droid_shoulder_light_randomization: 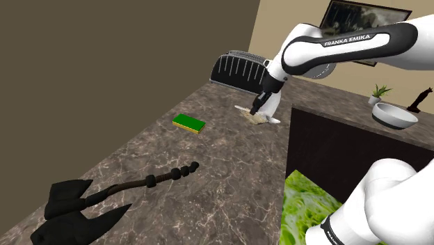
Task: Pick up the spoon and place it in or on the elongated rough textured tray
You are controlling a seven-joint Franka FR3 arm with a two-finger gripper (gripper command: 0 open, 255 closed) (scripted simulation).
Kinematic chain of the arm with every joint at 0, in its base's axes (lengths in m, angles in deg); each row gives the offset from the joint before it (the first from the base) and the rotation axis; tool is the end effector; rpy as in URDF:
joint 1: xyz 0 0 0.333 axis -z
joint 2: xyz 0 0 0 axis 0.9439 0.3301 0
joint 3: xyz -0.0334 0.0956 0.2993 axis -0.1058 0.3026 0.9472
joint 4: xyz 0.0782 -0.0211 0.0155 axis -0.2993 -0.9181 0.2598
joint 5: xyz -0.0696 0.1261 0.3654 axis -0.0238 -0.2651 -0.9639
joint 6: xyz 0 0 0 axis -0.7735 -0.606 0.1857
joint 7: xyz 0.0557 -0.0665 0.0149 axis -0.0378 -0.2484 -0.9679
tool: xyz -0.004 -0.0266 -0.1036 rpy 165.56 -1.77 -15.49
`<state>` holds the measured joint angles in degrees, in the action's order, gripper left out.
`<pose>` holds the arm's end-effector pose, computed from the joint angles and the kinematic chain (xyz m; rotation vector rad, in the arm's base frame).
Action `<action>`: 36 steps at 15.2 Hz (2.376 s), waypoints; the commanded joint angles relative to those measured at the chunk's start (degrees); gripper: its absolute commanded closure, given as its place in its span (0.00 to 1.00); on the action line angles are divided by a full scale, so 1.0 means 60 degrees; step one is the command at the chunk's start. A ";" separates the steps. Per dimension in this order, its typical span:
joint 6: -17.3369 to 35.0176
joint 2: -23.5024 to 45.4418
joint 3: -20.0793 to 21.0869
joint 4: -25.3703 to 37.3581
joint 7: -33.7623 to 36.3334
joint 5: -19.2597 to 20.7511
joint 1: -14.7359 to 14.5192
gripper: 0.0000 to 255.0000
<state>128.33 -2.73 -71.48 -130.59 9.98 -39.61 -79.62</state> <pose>0.4437 -0.0671 0.4597 -2.9532 -0.3645 -0.3108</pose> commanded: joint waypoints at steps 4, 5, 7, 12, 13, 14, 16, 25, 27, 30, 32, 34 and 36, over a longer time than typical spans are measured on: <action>-0.0351 0.1478 -0.0857 0.1606 -0.1211 -0.0449 0.0054 1.00; -0.0447 0.1790 -0.1011 0.1953 -0.1455 -0.0581 0.0073 1.00; -0.0668 0.2435 -0.1298 0.2679 -0.1945 -0.0881 0.0135 1.00; -0.0647 0.3386 -0.1591 0.3368 -0.2676 -0.1429 0.0279 1.00; -0.0532 0.3433 -0.1592 0.3288 -0.2726 -0.1475 0.0278 1.00; -0.0418 0.3482 -0.1593 0.3210 -0.2779 -0.1523 0.0278 1.00; -0.0191 0.3586 -0.1594 0.3061 -0.2888 -0.1627 0.0278 1.00; 0.0767 0.4143 -0.1563 0.2514 -0.3443 -0.2197 0.0295 1.00; 0.0767 0.4143 -0.1562 0.2514 -0.3443 -0.2196 0.0295 1.00; 0.0767 0.4143 -0.1562 0.2514 -0.3443 -0.2197 0.0295 1.00; 0.0766 0.4143 -0.1562 0.2515 -0.3442 -0.2196 0.0295 1.00; 0.0766 0.4143 -0.1562 0.2515 -0.3442 -0.2196 0.0295 0.00; 0.0766 0.4143 -0.1562 0.2515 -0.3442 -0.2196 0.0295 0.00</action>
<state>132.93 22.12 -80.86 -115.51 -10.67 -52.78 -77.85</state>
